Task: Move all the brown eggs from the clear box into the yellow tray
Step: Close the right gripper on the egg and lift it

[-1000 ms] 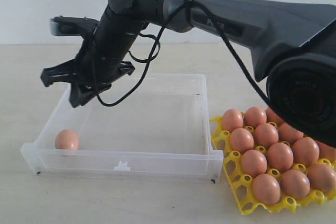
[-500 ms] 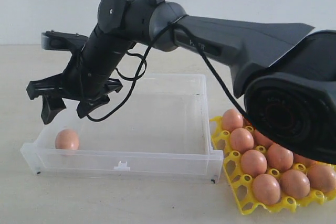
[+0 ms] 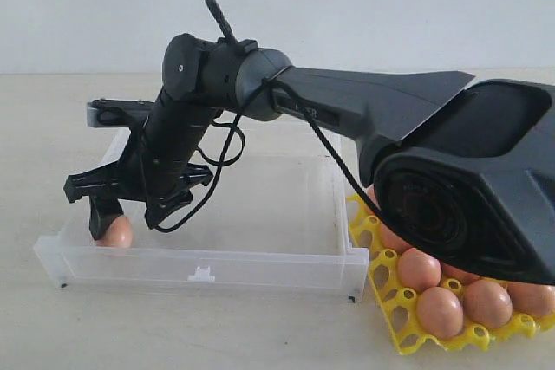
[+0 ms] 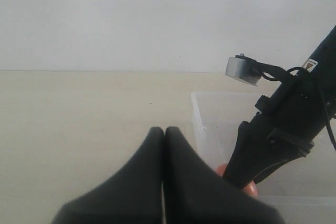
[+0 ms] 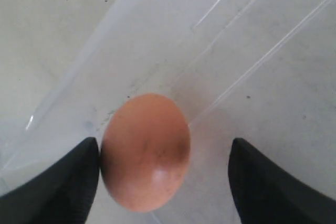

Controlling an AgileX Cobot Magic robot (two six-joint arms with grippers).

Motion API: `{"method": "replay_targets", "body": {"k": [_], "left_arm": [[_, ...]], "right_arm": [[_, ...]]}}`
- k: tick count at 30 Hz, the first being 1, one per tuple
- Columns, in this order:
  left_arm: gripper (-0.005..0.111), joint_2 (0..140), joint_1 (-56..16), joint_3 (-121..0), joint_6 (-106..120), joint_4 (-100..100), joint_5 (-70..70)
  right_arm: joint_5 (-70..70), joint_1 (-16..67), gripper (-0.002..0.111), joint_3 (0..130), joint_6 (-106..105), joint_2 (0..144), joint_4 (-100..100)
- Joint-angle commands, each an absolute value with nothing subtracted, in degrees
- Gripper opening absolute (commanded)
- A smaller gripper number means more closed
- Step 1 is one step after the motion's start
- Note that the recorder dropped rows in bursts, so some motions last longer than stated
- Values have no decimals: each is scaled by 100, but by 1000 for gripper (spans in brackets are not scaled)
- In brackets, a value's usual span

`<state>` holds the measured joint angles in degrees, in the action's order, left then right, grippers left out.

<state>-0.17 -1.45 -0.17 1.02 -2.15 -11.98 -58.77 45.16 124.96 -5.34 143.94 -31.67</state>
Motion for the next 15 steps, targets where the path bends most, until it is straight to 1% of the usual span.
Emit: {"method": "replay_targets", "body": {"k": [1, 2, 4, 6, 8, 9, 15], "left_arm": [[-4, 0, -189, 0, 116, -213, -1187], [-4, 0, -189, 0, 116, -213, -1187], [-4, 0, -189, 0, 116, -213, -1177], [-4, 0, -189, 0, 116, -213, -1177], [-4, 0, -189, 0, 116, -213, -1177], [-4, 0, -189, 0, 116, -213, -1177], [-4, 0, -189, 0, 116, -213, -1177]], "right_arm": [[-5615, 4511, 64, 12518, -506, 14515, -3110], [-5554, 4511, 61, 12518, -502, 14529, -3122], [-5525, 4511, 49, 12518, -491, 14554, -3122], [-5525, 4511, 32, 12518, -491, 14554, -3095], [-5525, 4511, 6, 12518, -524, 14554, -3095], [-5525, 4511, 0, 12518, -572, 14554, -3095], [-5510, 4511, 0, 12518, -505, 14359, -2604]]}}
